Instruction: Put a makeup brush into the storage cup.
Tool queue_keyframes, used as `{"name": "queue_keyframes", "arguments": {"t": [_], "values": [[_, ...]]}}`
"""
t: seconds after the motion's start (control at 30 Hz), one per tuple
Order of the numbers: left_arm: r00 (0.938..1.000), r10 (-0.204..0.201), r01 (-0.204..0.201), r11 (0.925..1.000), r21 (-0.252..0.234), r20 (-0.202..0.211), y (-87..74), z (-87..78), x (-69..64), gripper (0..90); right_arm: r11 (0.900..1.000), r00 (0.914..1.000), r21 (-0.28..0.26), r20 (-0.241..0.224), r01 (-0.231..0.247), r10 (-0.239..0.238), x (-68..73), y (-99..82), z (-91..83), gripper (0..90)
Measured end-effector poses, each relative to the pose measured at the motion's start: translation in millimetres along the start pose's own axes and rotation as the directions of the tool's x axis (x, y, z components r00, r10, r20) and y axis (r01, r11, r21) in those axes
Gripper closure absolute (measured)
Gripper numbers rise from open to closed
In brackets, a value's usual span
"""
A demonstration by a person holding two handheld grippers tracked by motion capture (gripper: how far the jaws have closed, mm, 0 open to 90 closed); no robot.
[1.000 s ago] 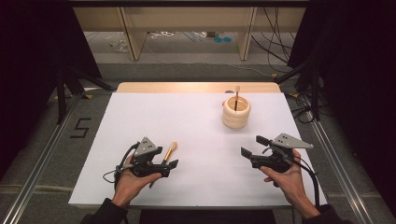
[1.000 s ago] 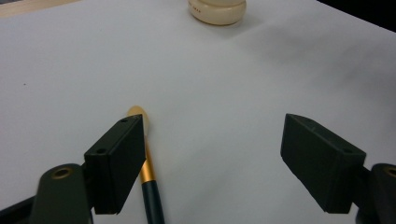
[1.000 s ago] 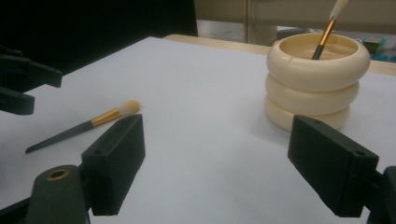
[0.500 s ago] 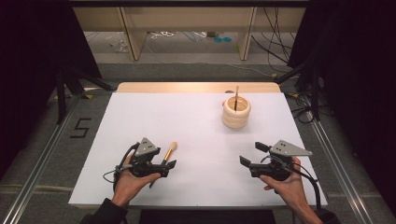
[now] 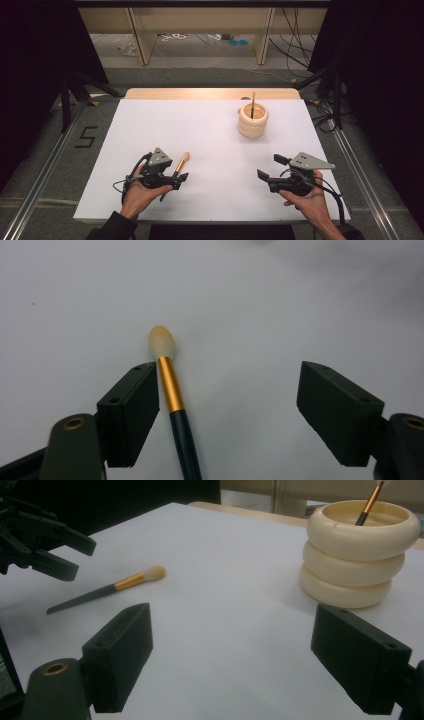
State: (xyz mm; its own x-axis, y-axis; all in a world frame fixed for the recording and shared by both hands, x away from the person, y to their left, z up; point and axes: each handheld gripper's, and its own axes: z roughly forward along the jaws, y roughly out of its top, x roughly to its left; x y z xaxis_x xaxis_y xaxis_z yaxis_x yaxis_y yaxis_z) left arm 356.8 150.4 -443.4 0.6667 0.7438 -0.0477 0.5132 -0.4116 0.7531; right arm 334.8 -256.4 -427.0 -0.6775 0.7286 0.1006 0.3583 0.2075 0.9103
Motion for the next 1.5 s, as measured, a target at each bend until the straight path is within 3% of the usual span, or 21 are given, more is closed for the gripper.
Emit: {"name": "queue_keyframes", "arguments": {"t": [0.13,0.2,0.4,0.53,0.57,0.73,0.77,0.9,0.93,0.97,1.03,1.1,1.13,1.17,1.23,1.27,1.37,1.4,1.43,1.47,1.5], "values": [[1.0,0.008,-0.008,0.9997,0.025,0.003,0.8,4.3,1.1,25.1,1.0,0.9999,0.008,-0.011,-0.001,0.001,0.1,-0.3,0.8,18.0],[0.9995,0.032,-0.032,0.9982,0.05,0.002,1.7,5.2,2.4,25.7,0.9999,1.0,0.013,-0.005,0.002,-0.002,0.7,-0.4,1.1,18.2],[0.9997,0.023,-0.023,0.9971,0.073,0.004,1.7,11.5,5.5,28.0,0.9999,0.9999,0.006,0.005,0.01,-0.01,1.7,-0.1,3.0,18.5],[0.9988,0.048,-0.046,0.9929,0.109,-0.009,4.1,15.0,9.5,31.6,0.9999,0.9999,0.014,-0.007,0.008,-0.008,1.6,-0.1,3.2,18.7],[0.9991,0.041,-0.04,0.9923,0.117,-0.008,4.2,16.8,10.1,33.4,0.9998,0.9999,0.016,0.005,0.011,-0.012,1.7,0.2,2.3,18.8],[0.9991,0.041,-0.039,0.9852,0.167,-0.008,5.5,20.4,14.2,34.6,0.9999,0.9998,0.004,-0.017,0.014,-0.014,1.8,-0.5,4.3,19.3],[0.998,0.063,-0.061,0.9792,0.194,-0.006,6.7,20.1,16.9,35.5,0.9999,0.9997,0.0,-0.02,0.011,-0.011,1.9,-0.7,4.6,19.3],[0.9974,0.072,-0.07,0.9744,0.214,-0.001,9.0,24.4,20.4,39.7,0.9999,0.9998,-0.001,-0.015,0.016,-0.016,1.4,-0.6,4.3,19.6],[0.9967,0.081,-0.081,0.9677,0.239,0.01,10.3,25.0,21.7,40.4,1.0,0.9998,0.005,-0.021,0.004,-0.004,2.1,-0.7,4.4,19.6],[0.9965,0.083,-0.082,0.9675,0.239,0.007,10.4,25.9,21.7,40.8,1.0,0.9998,-0.002,-0.021,0.005,-0.005,2.0,-0.8,5.0,19.6],[0.9952,0.096,-0.097,0.9546,0.282,0.015,13.5,25.3,23.8,41.7,1.0,0.9997,0.0,-0.025,0.005,-0.005,2.1,-0.8,5.1,19.9],[0.995,0.099,-0.099,0.9552,0.279,0.014,13.8,26.5,24.8,42.9,1.0,0.9996,0.002,-0.026,0.007,-0.007,2.3,-0.8,5.3,20.0],[0.9946,0.098,-0.104,0.9409,0.322,0.033,16.2,25.3,26.4,43.1,1.0,0.9997,0.005,-0.024,0.008,-0.008,2.5,-0.6,5.2,20.1],[0.996,0.088,-0.089,0.9487,0.303,0.02,15.7,27.2,25.6,43.3,0.9997,0.9997,0.017,-0.017,0.016,-0.016,2.1,-0.1,4.0,20.1],[0.9955,0.091,-0.095,0.9416,0.323,0.029,17.0,29.4,26.3,44.0,1.0,0.9996,0.006,-0.026,0.006,-0.006,2.3,-0.7,5.3,20.1],[0.9934,0.11,-0.115,0.9328,0.342,0.035,18.0,29.2,27.4,44.2,1.0,0.9996,0.005,-0.029,0.006,-0.006,2.3,-0.7,5.2,20.2],[0.9917,0.124,-0.128,0.9221,0.365,0.035,19.3,32.1,26.9,44.9,0.9999,0.9995,0.013,-0.03,-0.001,0.001,2.5,-0.4,4.5,20.3],[0.9915,0.126,-0.129,0.9204,0.369,0.033,19.7,32.9,26.3,45.4,1.0,0.9996,0.007,-0.028,0.006,-0.005,2.3,-0.7,5.2,20.3],[0.9923,0.119,-0.123,0.9246,0.361,0.032,18.8,34.5,25.4,45.9,1.0,0.9996,0.008,-0.029,0.004,-0.004,2.5,-0.6,5.1,20.4],[0.9903,0.133,-0.139,0.9148,0.379,0.042,19.8,34.7,25.9,47.0,1.0,0.9996,0.008,-0.029,0.005,-0.005,2.6,-0.6,5.2,20.4],[0.9903,0.131,-0.139,0.9136,0.382,0.046,19.4,35.5,25.8,48.0,1.0,0.9996,0.007,-0.03,0.005,-0.005,2.6,-0.6,5.1,20.5]]}}
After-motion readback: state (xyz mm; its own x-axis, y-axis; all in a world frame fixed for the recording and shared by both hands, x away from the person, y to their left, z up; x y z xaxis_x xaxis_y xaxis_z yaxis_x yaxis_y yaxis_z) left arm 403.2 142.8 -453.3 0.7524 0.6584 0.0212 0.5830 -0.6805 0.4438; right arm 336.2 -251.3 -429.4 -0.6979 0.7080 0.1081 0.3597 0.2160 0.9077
